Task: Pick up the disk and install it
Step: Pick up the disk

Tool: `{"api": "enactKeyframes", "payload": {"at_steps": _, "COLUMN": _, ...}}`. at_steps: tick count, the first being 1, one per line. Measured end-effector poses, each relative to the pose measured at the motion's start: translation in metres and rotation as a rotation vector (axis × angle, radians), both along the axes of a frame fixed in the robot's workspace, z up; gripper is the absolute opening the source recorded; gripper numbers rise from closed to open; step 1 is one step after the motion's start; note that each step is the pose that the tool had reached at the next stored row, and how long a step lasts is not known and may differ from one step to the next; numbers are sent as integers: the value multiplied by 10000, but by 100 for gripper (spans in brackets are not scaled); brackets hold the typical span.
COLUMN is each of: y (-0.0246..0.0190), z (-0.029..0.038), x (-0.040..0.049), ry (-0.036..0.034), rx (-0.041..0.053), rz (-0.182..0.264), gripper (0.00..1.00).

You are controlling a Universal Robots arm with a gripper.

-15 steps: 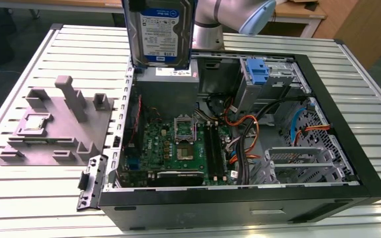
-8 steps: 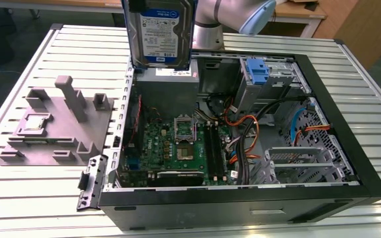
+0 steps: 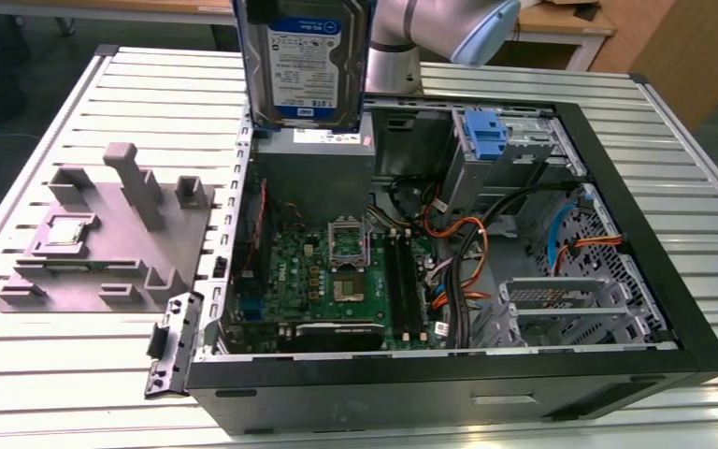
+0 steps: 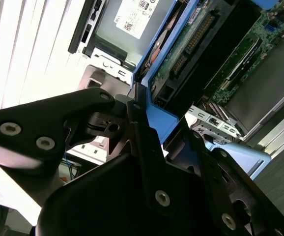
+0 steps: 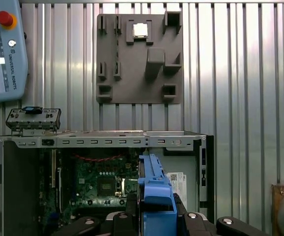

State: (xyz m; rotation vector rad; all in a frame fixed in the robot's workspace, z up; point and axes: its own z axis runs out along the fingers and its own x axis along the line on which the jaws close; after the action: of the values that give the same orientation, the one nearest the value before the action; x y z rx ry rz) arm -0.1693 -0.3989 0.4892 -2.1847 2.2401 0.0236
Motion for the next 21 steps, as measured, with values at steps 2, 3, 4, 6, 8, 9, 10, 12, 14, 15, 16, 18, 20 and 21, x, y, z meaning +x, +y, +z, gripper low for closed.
{"api": "enactKeyframes", "payload": {"at_steps": 2, "y": 0, "z": 0, "x": 13, "ry": 0, "rx": 0, "rz": 0, "gripper": 36}}
{"api": "enactKeyframes", "payload": {"at_steps": 3, "y": 0, "z": 0, "x": 20, "ry": 0, "rx": 0, "rz": 0, "gripper": 36}}
{"api": "enactKeyframes", "payload": {"at_steps": 4, "y": 0, "z": 0, "x": 25, "ry": 0, "rx": 0, "rz": 0, "gripper": 36}}
{"api": "enactKeyframes", "payload": {"at_steps": 6, "y": 0, "z": 0, "x": 34, "ry": 0, "rx": 0, "rz": 0, "gripper": 36}}
{"api": "enactKeyframes", "payload": {"at_steps": 8, "y": 0, "z": 0, "x": 42, "ry": 0, "rx": 1, "rz": 0, "gripper": 36}}
{"api": "enactKeyframes", "payload": {"at_steps": 9, "y": 0, "z": 0, "x": 46, "ry": 0, "rx": 0, "rz": 0, "gripper": 36}}
{"api": "enactKeyframes", "payload": {"at_steps": 10, "y": 0, "z": 0, "x": 50, "ry": 0, "rx": 0, "rz": 0, "gripper": 36}}
{"api": "enactKeyframes", "payload": {"at_steps": 12, "y": 0, "z": 0, "x": 55, "ry": 0, "rx": 0, "rz": -1, "gripper": 36}}
{"api": "enactKeyframes", "payload": {"at_steps": 14, "y": 0, "z": 0, "x": 63, "ry": 1, "rx": 0, "rz": 0, "gripper": 36}}
{"api": "enactKeyframes", "payload": {"at_steps": 15, "y": 0, "z": 0, "x": 66, "ry": 0, "rx": 0, "rz": -1, "gripper": 36}}
{"api": "enactKeyframes", "payload": {"at_steps": 16, "y": 0, "z": 0, "x": 69, "ry": 0, "rx": 0, "rz": -1, "gripper": 36}}
{"api": "enactKeyframes", "payload": {"at_steps": 18, "y": 0, "z": 0, "x": 76, "ry": 0, "rx": 0, "rz": 0, "gripper": 36}}
{"api": "enactKeyframes", "payload": {"at_steps": 20, "y": 0, "z": 0, "x": 83, "ry": 0, "rx": 0, "rz": 0, "gripper": 36}}
{"api": "enactKeyframes", "payload": {"at_steps": 21, "y": 0, "z": 0, "x": 86, "ry": 0, "rx": 0, "rz": 0, "gripper": 36}}
